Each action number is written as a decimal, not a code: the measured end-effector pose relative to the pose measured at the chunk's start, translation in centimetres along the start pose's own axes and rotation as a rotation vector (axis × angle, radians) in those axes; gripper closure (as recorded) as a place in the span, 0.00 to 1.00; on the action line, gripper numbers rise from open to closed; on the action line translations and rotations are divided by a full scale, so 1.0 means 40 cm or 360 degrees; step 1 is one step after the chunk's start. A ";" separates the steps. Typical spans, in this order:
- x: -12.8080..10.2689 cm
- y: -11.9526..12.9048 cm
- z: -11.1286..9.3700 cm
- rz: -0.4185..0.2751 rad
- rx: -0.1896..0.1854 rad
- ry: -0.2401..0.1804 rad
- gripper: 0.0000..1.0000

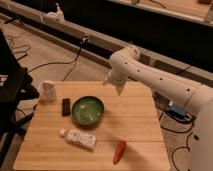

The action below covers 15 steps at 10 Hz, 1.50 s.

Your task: Push the eraser across the table

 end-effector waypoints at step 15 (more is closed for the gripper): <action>0.000 -0.003 0.004 0.0003 0.0002 0.0003 0.40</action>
